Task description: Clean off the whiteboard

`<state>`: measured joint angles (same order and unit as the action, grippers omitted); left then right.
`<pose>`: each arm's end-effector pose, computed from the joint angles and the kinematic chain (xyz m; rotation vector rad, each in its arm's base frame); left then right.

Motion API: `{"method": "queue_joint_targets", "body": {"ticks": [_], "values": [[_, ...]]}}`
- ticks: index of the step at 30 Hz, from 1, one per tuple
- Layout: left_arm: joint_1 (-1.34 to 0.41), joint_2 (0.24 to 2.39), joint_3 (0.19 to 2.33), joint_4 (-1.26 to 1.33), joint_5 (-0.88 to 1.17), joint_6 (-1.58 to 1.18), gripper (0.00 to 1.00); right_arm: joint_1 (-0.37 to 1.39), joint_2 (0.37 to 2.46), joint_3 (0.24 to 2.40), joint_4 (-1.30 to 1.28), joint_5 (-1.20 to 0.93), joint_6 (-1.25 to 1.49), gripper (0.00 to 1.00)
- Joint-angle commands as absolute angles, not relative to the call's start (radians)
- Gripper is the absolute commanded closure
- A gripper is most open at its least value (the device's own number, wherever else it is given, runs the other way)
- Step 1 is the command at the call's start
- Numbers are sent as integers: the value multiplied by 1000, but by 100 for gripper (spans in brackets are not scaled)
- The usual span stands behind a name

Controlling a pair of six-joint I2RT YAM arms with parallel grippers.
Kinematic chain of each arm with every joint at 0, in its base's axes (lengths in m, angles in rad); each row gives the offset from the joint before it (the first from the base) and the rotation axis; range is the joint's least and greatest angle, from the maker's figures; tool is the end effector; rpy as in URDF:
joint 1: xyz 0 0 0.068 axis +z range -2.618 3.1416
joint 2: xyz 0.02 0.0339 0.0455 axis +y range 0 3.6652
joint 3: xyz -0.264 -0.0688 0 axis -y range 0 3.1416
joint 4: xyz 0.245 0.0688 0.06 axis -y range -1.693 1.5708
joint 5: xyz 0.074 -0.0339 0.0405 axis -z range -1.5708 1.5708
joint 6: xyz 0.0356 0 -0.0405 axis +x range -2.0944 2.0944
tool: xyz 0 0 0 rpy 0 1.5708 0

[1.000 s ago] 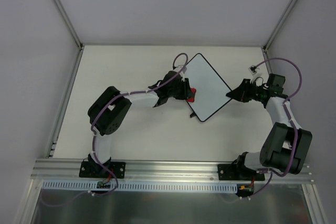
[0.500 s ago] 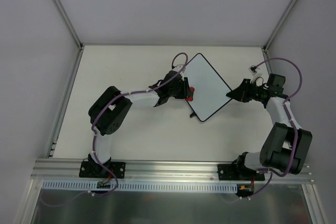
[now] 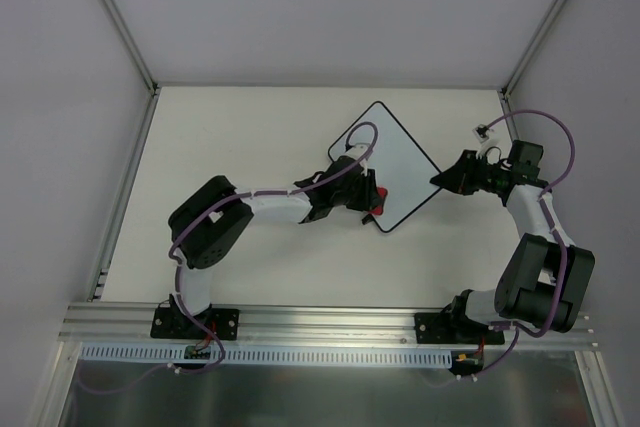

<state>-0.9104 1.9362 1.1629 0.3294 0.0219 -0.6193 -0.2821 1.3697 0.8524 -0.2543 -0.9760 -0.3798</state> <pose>0.2635 -0.3405 0.1848 0.3280 2.1348 -0.9619 0.2745 -0.0489 0.2377 -0.5450 1.9739 0.7289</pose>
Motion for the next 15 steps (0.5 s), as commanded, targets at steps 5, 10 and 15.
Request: {"method": "queue_joint_targets", "body": {"ticks": [5, 10, 15], "values": [[-845, 1774, 1155, 118, -58, -549, 100, -258, 1358, 825, -258, -913, -469, 92], [-760, 1619, 1083, 28, -123, -486, 100, -258, 1355, 825, -258, -911, -468, 71], [-690, 1471, 961, -35, -163, -439, 100, -259, 1333, 819, -256, -885, -462, 34]]}}
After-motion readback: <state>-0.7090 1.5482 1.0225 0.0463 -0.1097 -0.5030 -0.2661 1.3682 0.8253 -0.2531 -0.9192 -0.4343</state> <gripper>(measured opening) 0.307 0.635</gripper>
